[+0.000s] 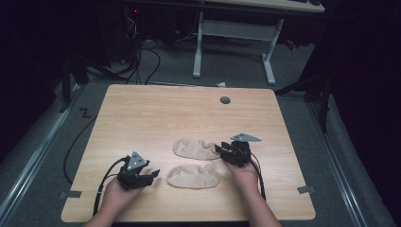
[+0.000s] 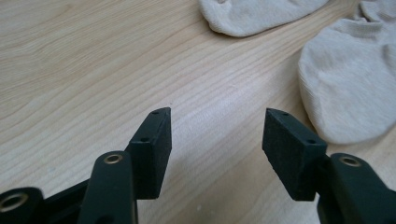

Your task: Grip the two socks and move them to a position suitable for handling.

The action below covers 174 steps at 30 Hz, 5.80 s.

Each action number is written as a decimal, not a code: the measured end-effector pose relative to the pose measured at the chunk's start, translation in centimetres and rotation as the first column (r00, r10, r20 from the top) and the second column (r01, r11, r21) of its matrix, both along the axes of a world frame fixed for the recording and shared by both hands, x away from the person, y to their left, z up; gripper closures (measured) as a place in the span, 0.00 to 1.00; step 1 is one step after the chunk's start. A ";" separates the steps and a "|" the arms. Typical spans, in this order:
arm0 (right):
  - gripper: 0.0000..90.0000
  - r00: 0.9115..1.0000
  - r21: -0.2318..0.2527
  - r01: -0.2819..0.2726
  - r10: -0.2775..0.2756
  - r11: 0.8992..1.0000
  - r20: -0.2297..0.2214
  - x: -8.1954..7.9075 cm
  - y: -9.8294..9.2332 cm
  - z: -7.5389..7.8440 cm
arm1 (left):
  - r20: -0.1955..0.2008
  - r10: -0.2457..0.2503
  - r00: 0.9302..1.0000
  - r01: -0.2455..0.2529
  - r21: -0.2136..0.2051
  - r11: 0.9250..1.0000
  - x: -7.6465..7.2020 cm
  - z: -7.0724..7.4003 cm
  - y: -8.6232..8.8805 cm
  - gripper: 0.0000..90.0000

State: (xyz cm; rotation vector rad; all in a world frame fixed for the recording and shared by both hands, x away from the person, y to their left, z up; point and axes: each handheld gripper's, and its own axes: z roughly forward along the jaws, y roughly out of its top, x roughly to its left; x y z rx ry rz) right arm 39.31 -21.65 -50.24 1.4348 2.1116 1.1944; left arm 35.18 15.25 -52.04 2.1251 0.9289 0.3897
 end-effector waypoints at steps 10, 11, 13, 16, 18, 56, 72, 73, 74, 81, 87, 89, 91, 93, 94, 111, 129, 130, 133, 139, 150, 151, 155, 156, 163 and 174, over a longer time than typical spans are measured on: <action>0.65 1.000 -0.049 -0.015 0.015 0.999 0.006 -0.7 -0.3 -0.8 | 0.014 0.021 1.000 -0.021 -0.023 1.000 3.8 0.5 -2.2 0.47; 0.65 1.000 -0.034 -0.014 0.014 0.999 -0.008 -0.6 -0.4 -0.9 | 0.011 0.022 1.000 -0.022 -0.024 0.999 4.1 0.4 -2.5 0.47; 0.65 1.000 -0.036 -0.009 0.009 0.999 -0.021 -0.4 -0.3 -1.2 | 0.020 0.025 0.999 -0.024 -0.036 0.999 4.9 0.3 -3.3 0.49; 0.66 1.000 -0.059 -0.009 0.008 0.998 -0.017 -0.4 -0.1 -1.3 | 0.022 0.016 1.000 -0.015 -0.050 0.999 6.0 0.2 -4.7 0.49; 0.68 1.000 -0.075 -0.007 0.007 0.997 -0.012 -0.4 0.1 -1.3 | 0.032 0.003 0.999 -0.002 -0.047 0.999 6.6 0.1 -5.7 0.51; 0.88 0.999 -0.136 -0.023 0.016 0.990 -0.052 0.6 0.6 -2.6 | 0.028 0.059 0.998 -0.059 -0.024 0.998 8.6 -1.3 -8.8 0.96; 0.95 0.998 -0.135 -0.039 0.045 0.990 0.042 -0.9 1.2 -1.1 | 0.080 0.050 0.996 -0.046 -0.052 0.998 6.4 0.3 -7.4 0.97; 0.95 0.998 -0.137 -0.043 0.050 0.990 0.048 -0.9 1.2 -1.1 | 0.085 0.045 0.995 -0.040 -0.050 0.998 6.3 0.5 -7.3 0.97; 0.95 0.997 -0.136 -0.045 0.052 0.990 0.051 -1.0 1.2 -1.0 | 0.091 0.043 0.995 -0.039 -0.051 0.998 6.0 0.7 -7.2 0.97; 0.96 0.992 -0.089 -0.083 0.091 0.993 0.085 -2.4 1.6 0.2 | 0.095 0.060 0.994 -0.051 -0.089 0.995 4.0 2.1 -5.9 0.97; 0.96 0.984 -0.084 -0.137 0.145 0.987 0.101 -3.8 2.9 1.1 | 0.109 0.029 0.994 -0.017 -0.109 0.994 1.3 3.9 -4.5 0.98; 0.96 0.981 -0.092 -0.150 0.160 0.984 0.111 -4.2 3.3 1.4 | 0.105 0.021 0.994 -0.007 -0.132 0.991 0.7 4.1 -4.2 0.98; 0.96 0.978 -0.098 -0.156 0.168 0.983 0.122 -4.5 3.5 1.7 | 0.097 0.011 0.995 0.005 -0.160 0.987 0.3 4.0 -4.0 0.98; 0.96 0.977 -0.105 -0.158 0.170 0.982 0.128 -5.1 3.4 1.9 | 0.086 -0.011 0.996 0.026 -0.179 0.983 0.0 3.9 -4.0 0.98; 0.96 0.977 -0.113 -0.156 0.170 0.981 0.127 -5.5 3.3 2.0 | 0.076 -0.028 0.997 0.042 -0.183 0.982 0.0 3.8 -4.1 0.98; 0.96 0.982 -0.110 -0.164 0.173 0.980 0.078 -9.4 1.9 0.5 | 0.013 -0.103 0.995 0.104 -0.110 0.988 -2.1 2.0 -5.0 0.98; 0.96 0.983 -0.136 -0.163 0.172 0.977 0.058 -9.8 1.5 -0.2 | 0.005 -0.102 0.995 0.102 -0.092 0.990 -1.7 1.3 -5.1 0.97; 0.96 0.984 -0.136 -0.162 0.170 0.977 0.052 -9.8 1.5 -0.3 | 0.003 -0.103 0.995 0.103 -0.090 0.991 -1.5 1.2 -5.2 0.97; 0.95 0.984 -0.142 -0.165 0.172 0.976 0.042 -9.7 1.4 -0.5 | 0.005 -0.101 0.995 0.101 -0.094 0.990 -1.4 1.1 -5.1 0.97; 0.95 0.983 -0.152 -0.175 0.180 0.973 0.023 -9.4 1.5 -0.9 | -0.012 -0.098 0.995 0.097 -0.068 0.993 -1.2 0.7 -5.2 0.97; 0.95 0.982 -0.169 -0.189 0.190 0.967 -0.011 -8.9 1.5 -1.6 | -0.015 -0.096 0.995 0.095 -0.028 0.995 -1.1 0.2 -5.5 0.97; 0.95 0.981 -0.172 -0.191 0.192 0.966 -0.014 -8.9 1.5 -1.7 | -0.016 -0.096 0.995 0.095 -0.022 0.995 -1.1 0.2 -5.5 0.97; 0.94 0.980 -0.173 -0.197 0.194 0.965 -0.034 -8.8 1.5 -1.9 | -0.013 -0.089 0.996 0.089 -0.001 0.996 -1.1 0.0 -5.6 0.96; 0.94 0.980 -0.171 -0.197 0.195 0.965 -0.034 -8.8 1.5 -2.0 | -0.014 -0.088 0.996 0.088 0.004 0.996 -1.1 -0.1 -5.6 0.96; 0.90 0.980 -0.167 -0.200 0.196 0.965 -0.043 -8.7 1.5 -2.1 | -0.015 -0.084 0.996 0.084 0.012 0.996 -1.1 -0.2 -5.7 0.89; 0.79 0.986 -0.129 -0.160 0.165 0.979 0.027 -8.9 1.1 -1.1 | 0.026 -0.059 0.998 0.061 -0.079 0.995 -0.8 0.9 -4.7 0.72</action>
